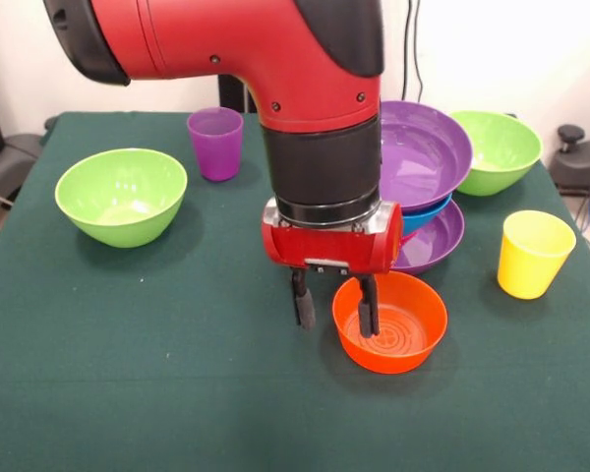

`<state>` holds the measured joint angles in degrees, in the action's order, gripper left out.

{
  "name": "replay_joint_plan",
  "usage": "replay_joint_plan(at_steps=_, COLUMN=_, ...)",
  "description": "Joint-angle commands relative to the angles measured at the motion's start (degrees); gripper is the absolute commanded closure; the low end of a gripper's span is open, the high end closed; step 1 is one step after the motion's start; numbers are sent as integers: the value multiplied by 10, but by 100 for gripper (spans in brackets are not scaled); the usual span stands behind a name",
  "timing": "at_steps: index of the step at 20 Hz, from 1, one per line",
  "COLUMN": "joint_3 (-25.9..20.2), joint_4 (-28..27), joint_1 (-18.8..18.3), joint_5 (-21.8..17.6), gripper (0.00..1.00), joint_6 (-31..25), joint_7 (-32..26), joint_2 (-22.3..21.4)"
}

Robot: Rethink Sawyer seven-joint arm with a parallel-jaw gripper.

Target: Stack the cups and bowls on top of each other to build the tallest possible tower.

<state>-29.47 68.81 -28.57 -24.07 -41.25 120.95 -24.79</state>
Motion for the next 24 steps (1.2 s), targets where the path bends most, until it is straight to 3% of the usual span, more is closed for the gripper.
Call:
replay_joint_plan(at_steps=1, joint_3=12, joint_4=78, joint_1=-14, joint_5=-63, gripper=0, joint_6=50, joint_7=-96, joint_2=-5)
replay_joint_plan(at_steps=14, joint_3=41, joint_4=142, joint_1=-9, joint_5=-91, gripper=0, joint_6=145, joint_7=-54, joint_2=-6)
replay_joint_plan(at_steps=24, joint_3=57, joint_4=165, joint_1=0, joint_5=-111, gripper=0, joint_6=173, joint_7=-21, joint_2=-13)
